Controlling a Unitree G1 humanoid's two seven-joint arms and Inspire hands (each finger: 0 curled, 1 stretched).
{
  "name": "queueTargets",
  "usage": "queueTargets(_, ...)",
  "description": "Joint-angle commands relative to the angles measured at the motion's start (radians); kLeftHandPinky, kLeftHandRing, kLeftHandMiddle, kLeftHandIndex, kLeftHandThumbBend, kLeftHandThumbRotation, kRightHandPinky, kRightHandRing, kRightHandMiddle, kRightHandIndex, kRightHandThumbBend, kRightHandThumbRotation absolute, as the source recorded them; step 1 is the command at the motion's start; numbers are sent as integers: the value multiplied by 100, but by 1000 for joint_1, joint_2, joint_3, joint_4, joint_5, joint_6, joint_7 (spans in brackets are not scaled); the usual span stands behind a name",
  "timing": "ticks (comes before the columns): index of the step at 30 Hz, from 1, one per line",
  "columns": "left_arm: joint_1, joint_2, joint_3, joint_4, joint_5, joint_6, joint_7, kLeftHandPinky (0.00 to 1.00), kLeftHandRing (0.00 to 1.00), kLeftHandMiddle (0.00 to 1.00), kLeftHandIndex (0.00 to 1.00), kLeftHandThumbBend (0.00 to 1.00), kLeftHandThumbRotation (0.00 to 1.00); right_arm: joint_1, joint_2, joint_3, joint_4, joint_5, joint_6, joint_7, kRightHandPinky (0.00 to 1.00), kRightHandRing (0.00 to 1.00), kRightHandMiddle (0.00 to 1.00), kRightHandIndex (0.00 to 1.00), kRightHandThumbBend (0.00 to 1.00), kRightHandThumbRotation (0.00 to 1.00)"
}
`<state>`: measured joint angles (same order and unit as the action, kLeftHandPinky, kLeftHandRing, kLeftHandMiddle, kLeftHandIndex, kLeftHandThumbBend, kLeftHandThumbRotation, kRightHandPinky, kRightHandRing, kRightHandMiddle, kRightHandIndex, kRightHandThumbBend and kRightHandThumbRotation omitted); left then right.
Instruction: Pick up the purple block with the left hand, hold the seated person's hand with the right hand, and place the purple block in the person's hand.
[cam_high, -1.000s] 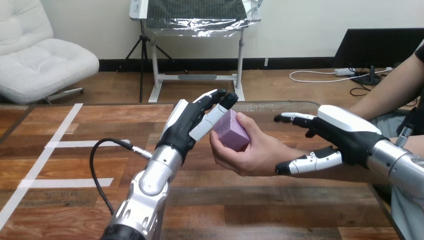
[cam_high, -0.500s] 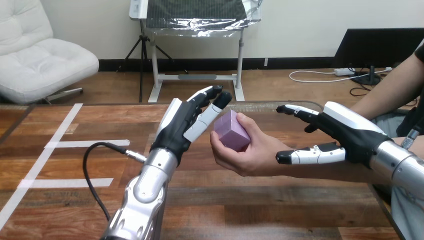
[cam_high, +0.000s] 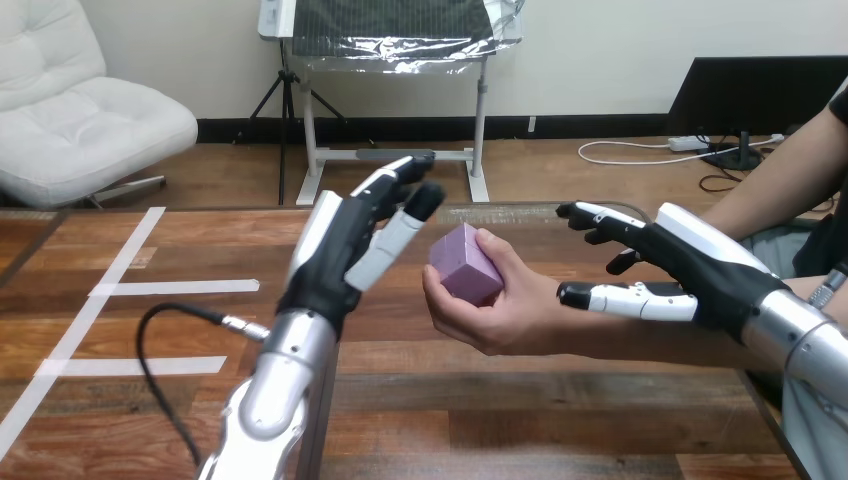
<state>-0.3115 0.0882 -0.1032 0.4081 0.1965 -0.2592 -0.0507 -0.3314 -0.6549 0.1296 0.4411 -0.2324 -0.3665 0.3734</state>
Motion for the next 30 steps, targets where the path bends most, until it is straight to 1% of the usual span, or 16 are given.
queueTargets(1,32,27,26,-148,-26,-15,-7,90,88,88,85,79,100,18,51,-24,-2,46,-5,-5,75,90,93,95,95,86)
queueTargets(2,47,29,29,-172,-29,-15,-9,90,88,88,85,78,100,21,57,-29,-5,58,-9,-6,75,90,93,95,95,87)
queueTargets(3,56,30,31,-188,-31,-15,-9,90,88,88,85,75,100,24,60,-33,-8,65,-10,-6,75,89,92,94,96,87)
queueTargets(6,88,36,36,-242,-39,-7,-13,90,88,87,85,72,100,31,71,-42,-17,83,-20,-12,75,89,92,94,97,88)
queueTargets(7,120,40,43,-299,-51,8,-16,90,88,87,85,70,100,40,90,-55,-25,110,-47,-19,75,88,91,93,98,89)
queueTargets(8,142,42,48,-339,-60,20,-19,90,88,87,85,73,100,47,103,-64,-30,131,-68,-23,75,87,90,92,97,89)
queueTargets(10,174,48,56,-396,-69,34,-23,92,89,87,85,77,100,58,124,-77,-42,164,-92,-26,75,87,90,91,97,90)
queueTargets(12,191,52,60,-426,-71,41,-27,92,89,87,85,81,100,65,134,-82,-52,183,-99,-25,76,86,89,91,96,91)
queueTargets(14,215,57,68,-464,-81,37,-34,93,89,87,86,85,100,76,152,-89,-67,207,-120,-30,76,86,89,90,95,92)
queueTargets(18,253,54,83,-525,-106,39,-39,94,88,87,86,87,100,94,180,-101,-91,243,-146,-38,77,86,88,89,94,93)
queueTargets(21,286,53,92,-580,-120,43,-40,94,87,86,85,87,100,119,201,-106,-138,279,-137,-36,78,87,88,88,94,93)
queueTargets(22,302,53,96,-605,-123,43,-40,94,87,86,85,87,100,133,211,-108,-167,292,-128,-40,78,87,88,88,94,93)
queueTargets(24,320,54,100,-634,-126,44,-41,92,85,86,85,87,100,150,220,-110,-199,305,-116,-45,79,87,88,88,95,94)
queueTargets(26,345,54,105,-675,-132,48,-44,90,84,85,84,87,100,169,236,-111,-235,328,-115,-46,80,88,88,88,96,93)
queueTargets(30,384,53,114,-738,-142,58,-49,86,82,83,83,88,100,197,257,-112,-283,350,-125,-50,80,87,88,88,96,93)
